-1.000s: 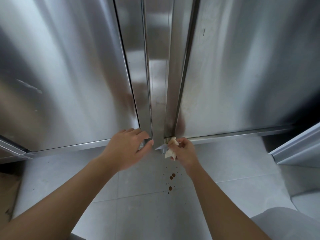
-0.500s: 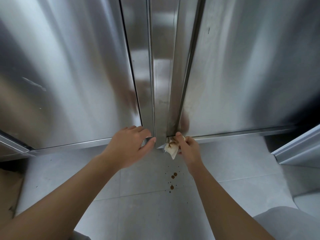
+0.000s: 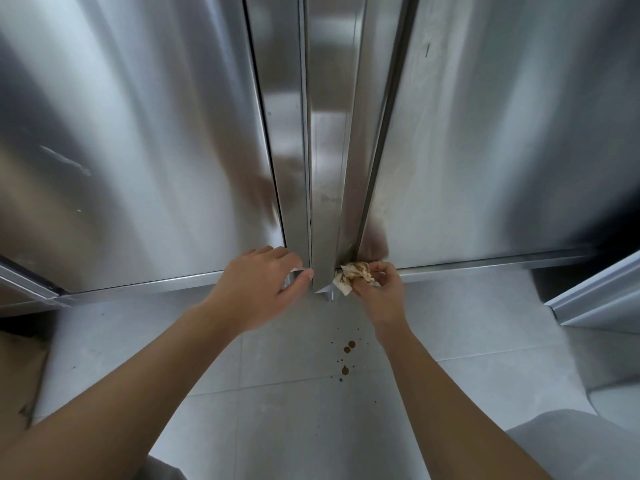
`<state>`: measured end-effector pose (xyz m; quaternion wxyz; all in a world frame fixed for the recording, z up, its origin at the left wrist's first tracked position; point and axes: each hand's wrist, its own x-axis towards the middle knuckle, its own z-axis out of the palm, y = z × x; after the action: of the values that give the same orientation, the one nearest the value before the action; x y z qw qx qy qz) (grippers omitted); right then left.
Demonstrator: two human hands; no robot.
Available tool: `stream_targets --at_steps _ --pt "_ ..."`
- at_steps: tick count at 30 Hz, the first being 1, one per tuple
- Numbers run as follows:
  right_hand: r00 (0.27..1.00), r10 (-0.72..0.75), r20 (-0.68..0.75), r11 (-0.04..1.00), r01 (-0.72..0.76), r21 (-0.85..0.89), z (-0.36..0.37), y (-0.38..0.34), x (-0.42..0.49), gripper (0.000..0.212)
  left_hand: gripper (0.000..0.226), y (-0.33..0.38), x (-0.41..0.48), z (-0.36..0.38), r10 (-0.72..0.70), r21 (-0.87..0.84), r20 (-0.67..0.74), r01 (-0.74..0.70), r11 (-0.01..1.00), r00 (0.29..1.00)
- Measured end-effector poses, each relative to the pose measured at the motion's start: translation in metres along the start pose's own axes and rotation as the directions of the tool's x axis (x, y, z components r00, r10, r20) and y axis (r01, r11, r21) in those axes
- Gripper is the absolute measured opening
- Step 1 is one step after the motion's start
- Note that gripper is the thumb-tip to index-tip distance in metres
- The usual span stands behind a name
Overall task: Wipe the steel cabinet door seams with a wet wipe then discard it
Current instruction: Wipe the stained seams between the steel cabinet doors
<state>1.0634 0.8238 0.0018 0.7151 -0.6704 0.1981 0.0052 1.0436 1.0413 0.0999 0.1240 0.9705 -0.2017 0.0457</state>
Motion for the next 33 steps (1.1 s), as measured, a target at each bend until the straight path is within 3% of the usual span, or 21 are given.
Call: stream_targets --at_steps 9,14,19,23,28,33 --pt "0.997 -0.063 -0.049 0.997 0.061 -0.047 0.006 0.005 -0.005 0.018 0.066 -0.003 0.001 0.001 -0.008 0.005 0.013 0.008 1.0 1.0" --pt "0.971 -0.207 -0.122 0.971 0.19 -0.143 0.01 0.012 -0.008 0.023 0.062 -0.004 0.001 0.003 -0.019 -0.004 0.0 0.019 1.0 1.0" --pt "0.958 -0.285 0.016 0.899 0.273 -0.342 0.017 0.019 -0.014 0.033 0.058 -0.007 0.001 0.004 -0.015 -0.003 -0.011 0.015 1.0 1.0" --pt "0.931 -0.354 0.089 0.782 0.346 -0.519 0.022 0.025 -0.011 0.032 0.057 -0.008 0.0 0.004 -0.019 -0.013 -0.008 0.019 1.0 1.0" --pt "0.929 -0.328 0.173 0.65 0.354 -0.673 0.023 0.031 -0.012 0.032 0.06 -0.01 0.0 0.004 -0.026 0.005 0.009 0.026 1.0 1.0" --pt "0.941 -0.232 0.247 0.65 0.339 -0.68 0.016 0.025 0.002 0.033 0.06 -0.011 0.0 0.004 -0.017 0.0 0.005 0.017 1.0 1.0"
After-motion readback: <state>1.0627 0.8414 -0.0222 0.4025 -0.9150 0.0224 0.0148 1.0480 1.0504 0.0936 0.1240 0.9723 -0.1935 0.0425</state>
